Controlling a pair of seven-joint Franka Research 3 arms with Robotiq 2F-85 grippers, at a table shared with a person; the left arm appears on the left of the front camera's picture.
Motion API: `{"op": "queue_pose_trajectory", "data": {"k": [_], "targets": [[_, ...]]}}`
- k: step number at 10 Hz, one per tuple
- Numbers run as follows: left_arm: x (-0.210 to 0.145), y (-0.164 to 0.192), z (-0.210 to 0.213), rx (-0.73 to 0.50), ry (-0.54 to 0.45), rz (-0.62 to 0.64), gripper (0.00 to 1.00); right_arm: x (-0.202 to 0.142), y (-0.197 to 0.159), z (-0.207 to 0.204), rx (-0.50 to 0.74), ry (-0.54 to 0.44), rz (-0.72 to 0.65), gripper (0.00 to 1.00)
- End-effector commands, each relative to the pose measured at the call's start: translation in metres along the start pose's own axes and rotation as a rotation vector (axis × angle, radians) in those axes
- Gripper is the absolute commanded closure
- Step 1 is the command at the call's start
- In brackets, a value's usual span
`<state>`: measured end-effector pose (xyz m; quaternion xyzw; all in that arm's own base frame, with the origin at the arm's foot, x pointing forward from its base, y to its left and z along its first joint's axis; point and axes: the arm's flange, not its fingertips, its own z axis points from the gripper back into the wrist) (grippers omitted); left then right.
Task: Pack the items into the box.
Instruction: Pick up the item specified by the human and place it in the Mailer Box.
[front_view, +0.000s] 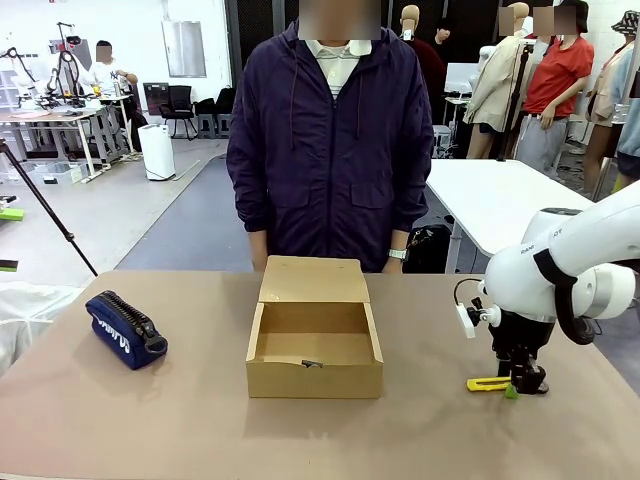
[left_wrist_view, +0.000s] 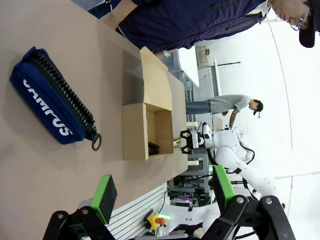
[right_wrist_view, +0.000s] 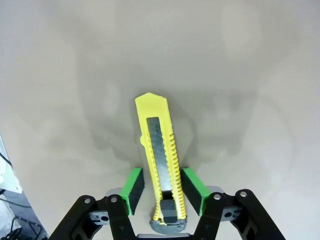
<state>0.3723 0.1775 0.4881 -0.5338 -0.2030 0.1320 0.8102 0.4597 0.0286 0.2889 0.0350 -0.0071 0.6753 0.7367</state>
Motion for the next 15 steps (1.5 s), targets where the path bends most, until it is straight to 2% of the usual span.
{"op": "queue_pose_trajectory", "data": {"k": [1, 12, 13, 15], "targets": [[-0.001, 0.000, 0.002, -0.002, 0.011, -0.016, 0.00, -0.004, 0.006, -0.009, 0.018, -0.036, 0.031, 1.00], [-0.001, 0.000, 0.002, -0.002, 0.011, -0.016, 0.00, -0.004, 0.010, -0.006, 0.039, -0.044, 0.042, 1.00], [-0.001, 0.000, 0.002, -0.002, 0.011, -0.016, 0.00, -0.002, 0.011, 0.000, 0.053, -0.041, 0.060, 1.00], [-0.001, 0.000, 0.002, -0.002, 0.011, -0.016, 0.00, 0.001, 0.015, 0.044, 0.109, 0.057, 0.081, 1.00]]}}
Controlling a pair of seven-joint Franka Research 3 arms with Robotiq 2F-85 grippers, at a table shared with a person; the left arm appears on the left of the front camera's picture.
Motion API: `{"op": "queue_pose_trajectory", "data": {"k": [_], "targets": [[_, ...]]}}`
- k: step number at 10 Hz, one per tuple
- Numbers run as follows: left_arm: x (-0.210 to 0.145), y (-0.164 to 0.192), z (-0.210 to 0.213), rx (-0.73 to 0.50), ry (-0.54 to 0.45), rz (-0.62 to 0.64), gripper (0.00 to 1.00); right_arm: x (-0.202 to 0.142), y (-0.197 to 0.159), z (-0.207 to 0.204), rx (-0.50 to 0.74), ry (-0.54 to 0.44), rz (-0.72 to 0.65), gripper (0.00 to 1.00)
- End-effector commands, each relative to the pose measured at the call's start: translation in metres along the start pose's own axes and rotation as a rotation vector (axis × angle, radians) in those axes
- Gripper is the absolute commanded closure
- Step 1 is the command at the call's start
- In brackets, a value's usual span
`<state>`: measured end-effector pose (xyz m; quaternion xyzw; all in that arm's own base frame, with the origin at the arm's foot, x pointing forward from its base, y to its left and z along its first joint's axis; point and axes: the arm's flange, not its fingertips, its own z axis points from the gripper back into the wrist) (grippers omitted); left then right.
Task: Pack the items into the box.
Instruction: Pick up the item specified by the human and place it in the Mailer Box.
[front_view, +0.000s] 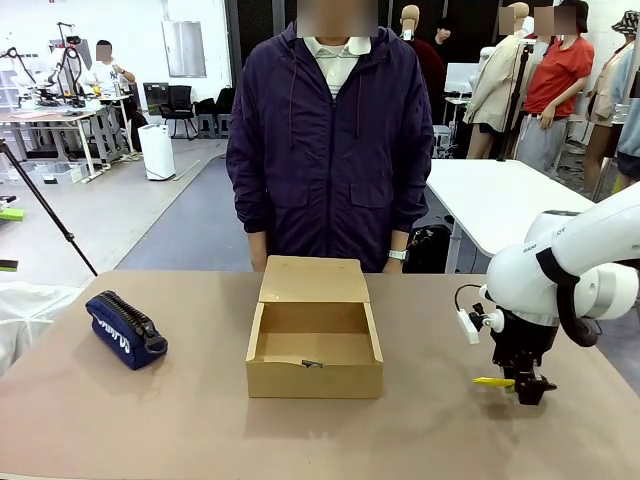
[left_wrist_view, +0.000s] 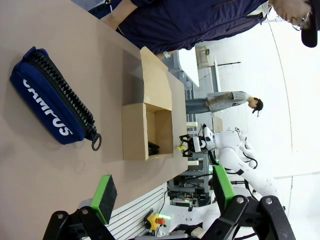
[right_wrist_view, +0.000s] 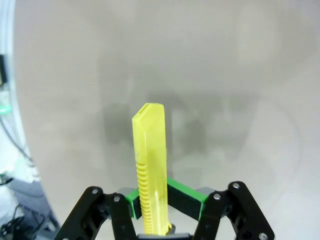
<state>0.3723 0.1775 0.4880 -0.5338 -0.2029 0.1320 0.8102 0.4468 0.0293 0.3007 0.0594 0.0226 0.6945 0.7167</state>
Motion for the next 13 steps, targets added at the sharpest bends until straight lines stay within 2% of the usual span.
{"op": "queue_pose_trajectory", "data": {"k": [1, 3, 4, 7, 8, 13], "targets": [[-0.001, 0.000, 0.002, -0.002, 0.011, -0.016, 0.00, 0.001, 0.007, 0.066, 0.063, 0.085, 0.046, 1.00], [-0.001, 0.000, 0.002, -0.002, 0.011, -0.016, 0.00, 0.005, 0.004, 0.119, 0.105, 0.179, 0.060, 1.00], [-0.001, 0.000, 0.002, -0.002, 0.011, -0.016, 0.00, 0.009, 0.003, 0.133, 0.088, 0.204, 0.046, 1.00], [-0.001, 0.000, 0.002, -0.002, 0.011, -0.016, 0.00, 0.009, 0.002, 0.131, 0.014, 0.116, -0.061, 1.00], [-0.001, 0.000, 0.002, -0.002, 0.011, -0.016, 0.00, 0.006, 0.008, 0.149, 0.066, 0.162, 0.040, 1.00], [-0.001, 0.000, 0.002, -0.002, 0.011, -0.016, 0.00, 0.006, 0.006, 0.145, 0.060, 0.153, 0.018, 1.00]]}}
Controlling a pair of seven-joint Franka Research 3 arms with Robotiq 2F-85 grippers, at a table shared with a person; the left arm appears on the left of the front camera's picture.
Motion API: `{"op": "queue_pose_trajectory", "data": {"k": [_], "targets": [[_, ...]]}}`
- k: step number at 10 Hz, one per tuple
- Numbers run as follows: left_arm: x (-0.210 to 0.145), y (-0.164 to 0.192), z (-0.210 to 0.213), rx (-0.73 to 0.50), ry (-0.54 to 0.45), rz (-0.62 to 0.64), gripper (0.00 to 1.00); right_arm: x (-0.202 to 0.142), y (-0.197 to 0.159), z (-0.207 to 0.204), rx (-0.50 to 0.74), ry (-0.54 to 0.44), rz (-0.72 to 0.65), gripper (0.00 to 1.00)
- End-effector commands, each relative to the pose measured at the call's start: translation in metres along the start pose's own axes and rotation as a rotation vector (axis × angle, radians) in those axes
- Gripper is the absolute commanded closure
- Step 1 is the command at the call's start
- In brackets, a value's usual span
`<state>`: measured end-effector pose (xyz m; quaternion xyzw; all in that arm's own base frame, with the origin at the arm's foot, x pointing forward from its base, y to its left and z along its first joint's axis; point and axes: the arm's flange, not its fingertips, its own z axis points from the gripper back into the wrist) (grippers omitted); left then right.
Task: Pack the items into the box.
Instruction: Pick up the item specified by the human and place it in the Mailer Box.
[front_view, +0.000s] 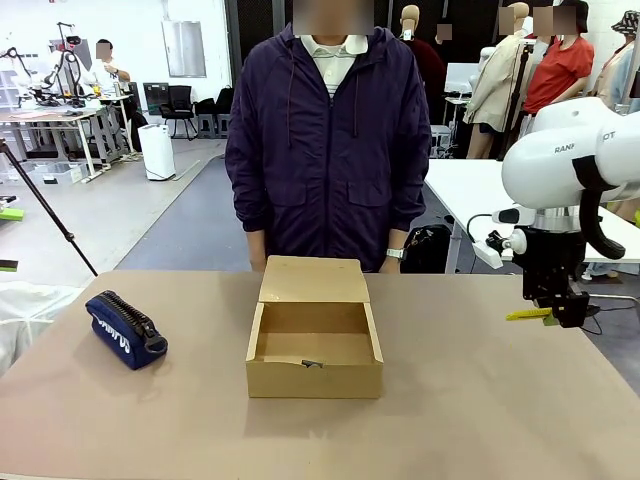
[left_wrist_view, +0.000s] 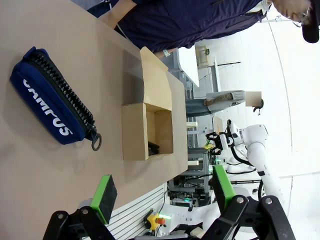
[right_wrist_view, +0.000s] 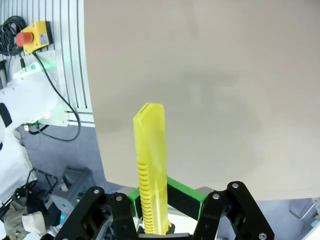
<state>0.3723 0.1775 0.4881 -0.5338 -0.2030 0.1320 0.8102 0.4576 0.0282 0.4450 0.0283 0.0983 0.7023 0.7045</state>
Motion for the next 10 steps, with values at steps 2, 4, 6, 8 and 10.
{"op": "queue_pose_trajectory", "data": {"k": [2, 4, 6, 8, 10], "targets": [[-0.001, 0.000, 0.002, -0.002, 0.011, -0.016, 0.00, 0.048, -0.011, 0.034, 0.021, -0.008, -0.107, 1.00], [-0.001, 0.000, 0.002, -0.002, 0.011, -0.016, 0.00, 0.116, -0.033, 0.046, 0.045, 0.005, -0.172, 1.00], [-0.001, 0.000, 0.002, -0.002, 0.011, -0.016, 0.00, 0.189, -0.042, 0.055, 0.017, 0.045, -0.133, 1.00], [-0.001, 0.000, 0.002, -0.002, 0.011, -0.016, 0.00, 0.263, -0.049, 0.065, -0.080, 0.043, -0.098, 1.00], [-0.001, 0.000, 0.002, -0.002, 0.011, -0.016, 0.00, 0.318, -0.054, 0.051, -0.120, 0.033, -0.010, 1.00]]}}
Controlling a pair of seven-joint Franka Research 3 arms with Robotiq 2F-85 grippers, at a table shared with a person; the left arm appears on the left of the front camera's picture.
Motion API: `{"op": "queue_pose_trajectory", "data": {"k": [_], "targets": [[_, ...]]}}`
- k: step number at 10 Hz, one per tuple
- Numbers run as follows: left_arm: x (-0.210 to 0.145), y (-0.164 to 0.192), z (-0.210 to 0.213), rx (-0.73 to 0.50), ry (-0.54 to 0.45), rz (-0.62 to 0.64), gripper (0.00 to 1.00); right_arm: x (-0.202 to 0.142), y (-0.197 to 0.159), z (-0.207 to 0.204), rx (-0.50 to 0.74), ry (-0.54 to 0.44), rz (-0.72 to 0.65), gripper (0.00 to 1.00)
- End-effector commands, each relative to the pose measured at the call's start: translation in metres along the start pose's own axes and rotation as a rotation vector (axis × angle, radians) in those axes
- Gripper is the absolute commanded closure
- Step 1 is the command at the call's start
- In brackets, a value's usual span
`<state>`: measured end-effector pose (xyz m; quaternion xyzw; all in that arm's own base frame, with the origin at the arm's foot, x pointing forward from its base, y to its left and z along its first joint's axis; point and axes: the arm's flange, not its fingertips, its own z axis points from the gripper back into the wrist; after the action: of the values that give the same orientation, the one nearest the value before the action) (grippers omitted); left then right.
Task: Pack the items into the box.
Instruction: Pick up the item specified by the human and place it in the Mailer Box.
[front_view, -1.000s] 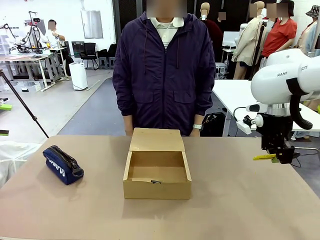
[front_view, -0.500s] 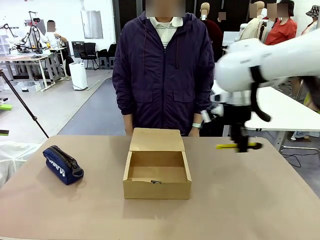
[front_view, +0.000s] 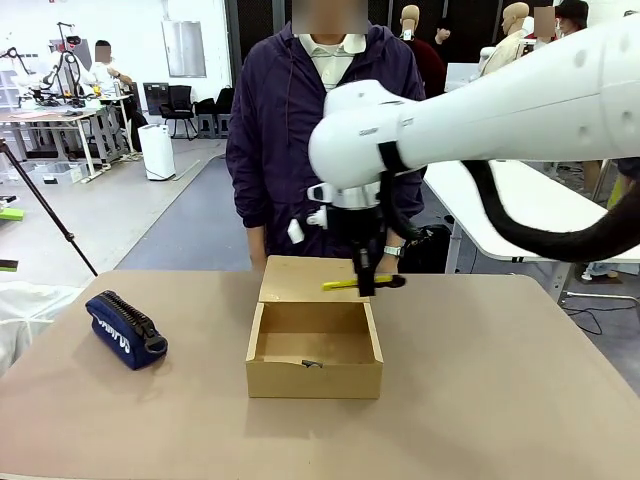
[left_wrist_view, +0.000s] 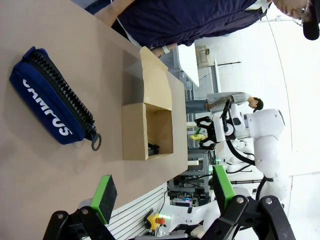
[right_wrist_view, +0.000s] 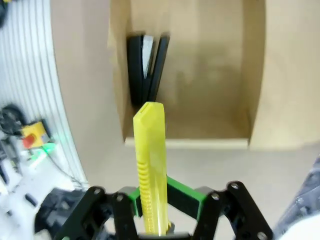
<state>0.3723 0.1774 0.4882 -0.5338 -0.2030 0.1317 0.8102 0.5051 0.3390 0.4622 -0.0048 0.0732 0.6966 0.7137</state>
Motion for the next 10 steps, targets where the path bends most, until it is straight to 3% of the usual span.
{"op": "queue_pose_trajectory", "data": {"k": [1, 5, 9, 10], "targets": [[-0.001, 0.000, 0.002, -0.002, 0.011, -0.015, 0.00, 0.028, -0.014, -0.014, -0.048, -0.001, 0.051, 1.00], [-0.001, 0.000, 0.002, -0.002, 0.011, -0.015, 0.00, 0.069, -0.012, -0.061, -0.056, -0.045, 0.157, 1.00], [-0.001, 0.000, 0.002, -0.002, 0.011, -0.015, 0.00, 0.075, -0.012, -0.103, -0.026, -0.042, 0.143, 1.00], [-0.001, 0.000, 0.002, -0.002, 0.011, -0.015, 0.00, 0.072, -0.011, -0.103, -0.026, -0.068, 0.138, 0.59]]}}
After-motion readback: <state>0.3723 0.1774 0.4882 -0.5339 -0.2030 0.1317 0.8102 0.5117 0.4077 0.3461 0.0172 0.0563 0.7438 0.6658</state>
